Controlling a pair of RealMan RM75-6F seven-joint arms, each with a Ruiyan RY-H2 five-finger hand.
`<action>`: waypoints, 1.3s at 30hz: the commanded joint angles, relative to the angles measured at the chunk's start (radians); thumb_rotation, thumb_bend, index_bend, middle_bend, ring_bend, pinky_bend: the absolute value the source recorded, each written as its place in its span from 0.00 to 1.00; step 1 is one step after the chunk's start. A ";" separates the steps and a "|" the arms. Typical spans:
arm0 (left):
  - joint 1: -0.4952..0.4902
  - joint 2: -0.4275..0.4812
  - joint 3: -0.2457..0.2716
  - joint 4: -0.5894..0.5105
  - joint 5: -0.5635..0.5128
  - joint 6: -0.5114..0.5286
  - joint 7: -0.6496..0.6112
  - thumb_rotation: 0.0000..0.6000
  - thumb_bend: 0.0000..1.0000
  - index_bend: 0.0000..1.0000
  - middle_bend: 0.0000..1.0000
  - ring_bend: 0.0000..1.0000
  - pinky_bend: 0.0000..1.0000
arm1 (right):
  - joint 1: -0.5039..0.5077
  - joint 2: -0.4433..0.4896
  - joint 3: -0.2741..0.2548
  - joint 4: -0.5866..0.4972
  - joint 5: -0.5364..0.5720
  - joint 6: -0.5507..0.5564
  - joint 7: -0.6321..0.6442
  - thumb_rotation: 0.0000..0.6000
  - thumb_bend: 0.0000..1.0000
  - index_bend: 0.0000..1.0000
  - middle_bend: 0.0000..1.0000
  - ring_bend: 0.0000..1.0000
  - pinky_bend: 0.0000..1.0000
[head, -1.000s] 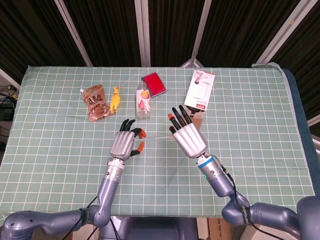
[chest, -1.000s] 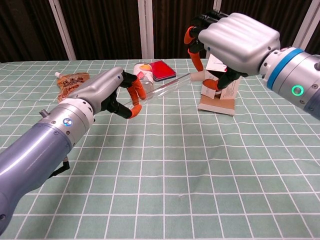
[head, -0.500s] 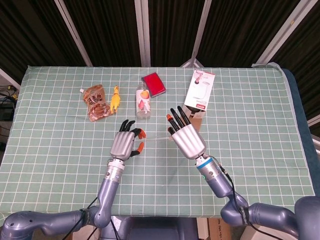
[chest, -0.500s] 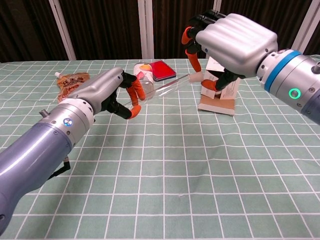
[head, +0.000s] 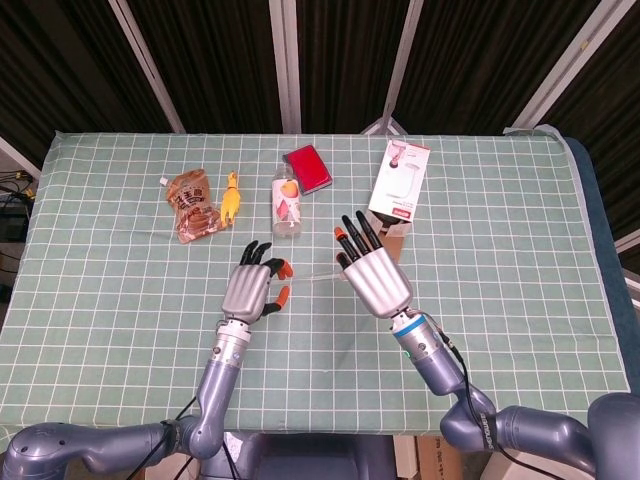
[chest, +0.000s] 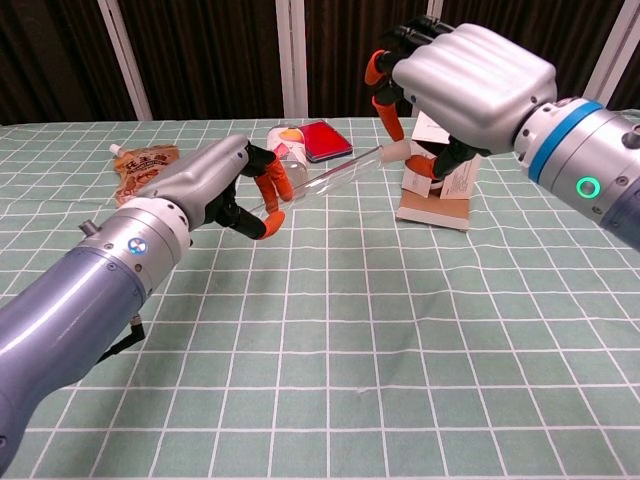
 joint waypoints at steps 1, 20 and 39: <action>0.002 0.000 -0.002 -0.003 -0.004 0.004 0.006 1.00 0.71 0.49 0.50 0.11 0.00 | -0.002 -0.001 0.000 0.000 0.000 0.003 -0.004 1.00 0.36 0.58 0.22 0.02 0.00; 0.004 -0.019 -0.022 -0.019 -0.057 0.026 0.062 1.00 0.72 0.49 0.50 0.12 0.02 | -0.007 -0.022 -0.013 0.005 -0.040 0.021 -0.005 1.00 0.36 0.58 0.22 0.02 0.00; -0.002 -0.026 -0.018 -0.012 -0.053 0.022 0.059 1.00 0.72 0.49 0.50 0.12 0.02 | -0.006 -0.039 -0.013 0.008 -0.050 0.014 -0.006 1.00 0.36 0.58 0.22 0.02 0.00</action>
